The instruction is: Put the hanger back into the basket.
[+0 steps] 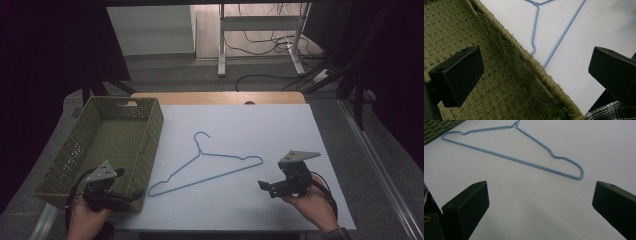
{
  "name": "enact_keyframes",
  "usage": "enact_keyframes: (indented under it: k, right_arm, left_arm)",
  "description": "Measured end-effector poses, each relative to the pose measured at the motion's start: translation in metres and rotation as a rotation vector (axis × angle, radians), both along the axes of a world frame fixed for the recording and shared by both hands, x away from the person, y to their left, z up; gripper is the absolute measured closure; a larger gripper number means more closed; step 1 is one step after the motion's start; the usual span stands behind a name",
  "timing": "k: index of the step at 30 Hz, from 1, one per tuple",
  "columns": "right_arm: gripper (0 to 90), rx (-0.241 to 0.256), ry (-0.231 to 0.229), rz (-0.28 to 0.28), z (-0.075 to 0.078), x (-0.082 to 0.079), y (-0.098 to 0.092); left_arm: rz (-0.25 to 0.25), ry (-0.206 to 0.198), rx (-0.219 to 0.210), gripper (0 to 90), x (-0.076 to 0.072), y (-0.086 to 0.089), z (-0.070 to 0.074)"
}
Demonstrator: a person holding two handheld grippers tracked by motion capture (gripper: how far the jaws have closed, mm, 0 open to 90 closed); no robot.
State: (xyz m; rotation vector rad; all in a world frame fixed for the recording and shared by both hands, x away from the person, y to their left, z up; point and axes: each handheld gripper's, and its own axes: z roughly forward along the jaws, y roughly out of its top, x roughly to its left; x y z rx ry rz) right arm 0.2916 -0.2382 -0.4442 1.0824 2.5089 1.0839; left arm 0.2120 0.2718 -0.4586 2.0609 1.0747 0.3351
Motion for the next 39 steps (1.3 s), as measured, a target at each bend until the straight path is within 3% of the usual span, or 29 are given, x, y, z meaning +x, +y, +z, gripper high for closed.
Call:
enact_keyframes:
  k: [8,13,20,30,34,38,39]
  right_arm:
    - [2.3,-0.046,0.029,0.066,0.007,0.027,0.034]
    - [6.9,-0.078,0.025,0.107,0.006,0.04,0.054]
    - [13.3,-0.103,0.023,0.163,0.003,0.054,0.073]
    - [27.2,-0.129,0.009,0.224,-0.003,0.071,0.089]
    - [33.6,-0.139,0.013,0.243,-0.005,0.078,0.092]
    - [38.6,-0.142,0.027,0.267,-0.007,0.084,0.097]
    - [39.2,-0.142,0.027,0.272,-0.008,0.085,0.098]
  left_arm:
    - [0.017,-0.002,0.008,0.5,0.0,0.002,0.001]
    - [0.008,-0.022,-0.011,0.7,0.0,-0.001,0.007]
    - [-0.007,-0.056,-0.006,0.7,0.002,-0.011,0.017]
    - [-0.061,-0.067,-0.024,0.6,0.017,-0.042,0.027]
    - [-0.053,-0.075,0.014,0.0,0.018,-0.053,0.03]
    - [-0.056,-0.053,-0.092,0.0,0.022,-0.058,0.031]
    - [-0.061,-0.049,-0.09,0.0,0.023,-0.061,0.031]
